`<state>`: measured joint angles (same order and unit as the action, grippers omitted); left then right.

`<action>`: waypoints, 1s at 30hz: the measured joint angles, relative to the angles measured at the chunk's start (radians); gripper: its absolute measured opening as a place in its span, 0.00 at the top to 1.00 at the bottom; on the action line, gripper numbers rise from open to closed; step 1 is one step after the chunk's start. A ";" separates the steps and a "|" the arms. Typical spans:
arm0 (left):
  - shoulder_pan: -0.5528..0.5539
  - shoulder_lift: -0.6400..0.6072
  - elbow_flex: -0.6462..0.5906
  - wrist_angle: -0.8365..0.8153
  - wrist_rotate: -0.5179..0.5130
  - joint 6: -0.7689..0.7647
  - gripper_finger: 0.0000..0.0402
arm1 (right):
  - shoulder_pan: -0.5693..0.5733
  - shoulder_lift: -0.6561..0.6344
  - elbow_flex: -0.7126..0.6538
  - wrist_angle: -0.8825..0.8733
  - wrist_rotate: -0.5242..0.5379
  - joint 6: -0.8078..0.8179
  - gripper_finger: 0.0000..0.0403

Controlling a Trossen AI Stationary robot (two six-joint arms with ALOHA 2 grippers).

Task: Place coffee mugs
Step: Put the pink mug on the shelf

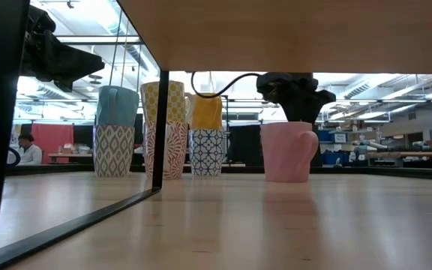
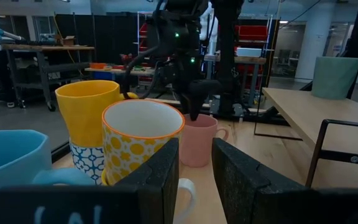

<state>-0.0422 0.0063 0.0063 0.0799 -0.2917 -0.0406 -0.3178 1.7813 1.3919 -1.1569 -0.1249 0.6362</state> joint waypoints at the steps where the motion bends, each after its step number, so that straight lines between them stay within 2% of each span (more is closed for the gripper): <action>1: 0.000 0.000 0.000 0.000 0.000 0.000 0.74 | 0.003 0.000 -0.006 0.001 0.000 0.000 0.57; 6: 0.000 0.000 0.000 0.000 0.000 0.000 0.74 | 0.009 0.000 -0.056 0.041 -0.006 0.001 0.58; 10: 0.000 0.000 0.000 0.000 0.000 0.000 0.74 | 0.009 0.000 -0.074 0.061 -0.042 0.001 0.63; 20: 0.000 0.000 0.000 -0.001 0.000 0.000 0.74 | 0.009 0.000 -0.074 0.060 -0.027 -0.004 0.94; 25: 0.000 0.000 0.000 -0.001 0.000 0.000 0.74 | 0.009 0.000 -0.063 0.048 -0.023 -0.007 0.94; 30: 0.000 0.000 0.000 -0.001 0.000 0.000 0.74 | 0.009 0.001 0.017 -0.051 -0.021 -0.022 0.94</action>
<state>-0.0425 0.0066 0.0063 0.0788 -0.2916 -0.0405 -0.3086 1.7824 1.4092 -1.2081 -0.1459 0.6139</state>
